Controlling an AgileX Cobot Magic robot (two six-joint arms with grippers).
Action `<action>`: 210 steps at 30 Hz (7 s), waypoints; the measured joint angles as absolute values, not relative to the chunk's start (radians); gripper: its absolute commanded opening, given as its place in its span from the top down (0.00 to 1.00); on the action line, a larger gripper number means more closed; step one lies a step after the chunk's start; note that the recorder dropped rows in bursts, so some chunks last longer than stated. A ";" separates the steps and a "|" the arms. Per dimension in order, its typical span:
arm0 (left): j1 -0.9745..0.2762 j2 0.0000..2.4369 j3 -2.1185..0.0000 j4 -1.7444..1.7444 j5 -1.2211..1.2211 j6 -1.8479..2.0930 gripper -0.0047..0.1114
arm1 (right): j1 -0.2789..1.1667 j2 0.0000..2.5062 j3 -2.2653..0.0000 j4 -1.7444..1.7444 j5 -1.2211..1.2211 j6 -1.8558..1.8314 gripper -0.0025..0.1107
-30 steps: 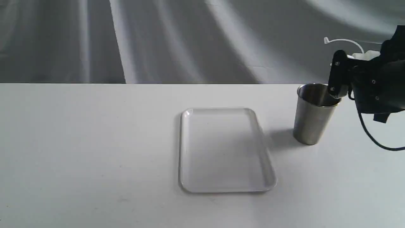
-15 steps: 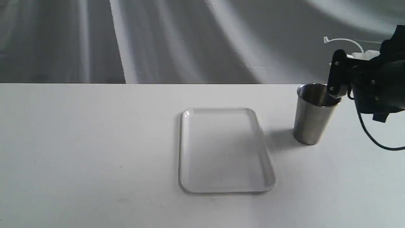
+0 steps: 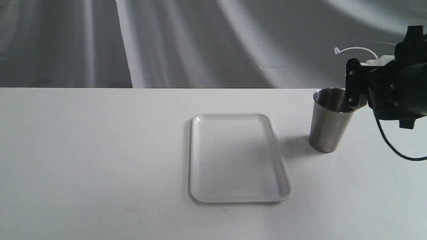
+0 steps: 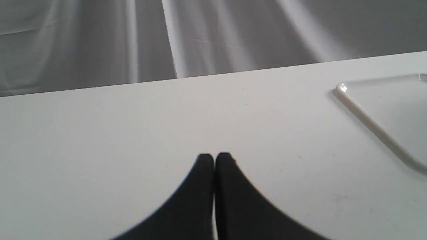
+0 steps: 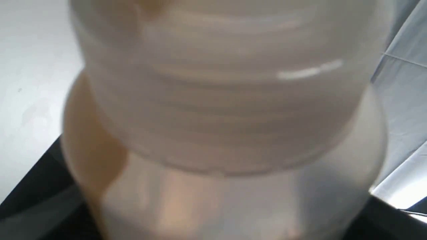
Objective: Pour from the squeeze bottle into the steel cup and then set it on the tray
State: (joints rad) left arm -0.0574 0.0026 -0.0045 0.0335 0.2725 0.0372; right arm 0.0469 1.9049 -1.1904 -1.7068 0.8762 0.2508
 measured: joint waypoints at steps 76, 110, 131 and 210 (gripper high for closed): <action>-0.057 0.003 -0.004 0.033 0.272 0.037 0.96 | 0.047 1.905 -1.190 -1.711 0.929 0.102 0.83; -0.057 0.003 -0.004 0.033 0.272 0.037 0.96 | 0.047 1.905 -1.190 -1.610 0.908 0.950 0.83; -0.057 0.003 -0.004 0.033 0.272 0.037 0.96 | 0.058 1.665 -1.190 -1.423 0.674 1.005 0.83; -0.057 0.003 -0.004 0.033 0.272 0.037 0.96 | 0.289 1.987 -1.190 -0.400 -0.245 0.216 0.83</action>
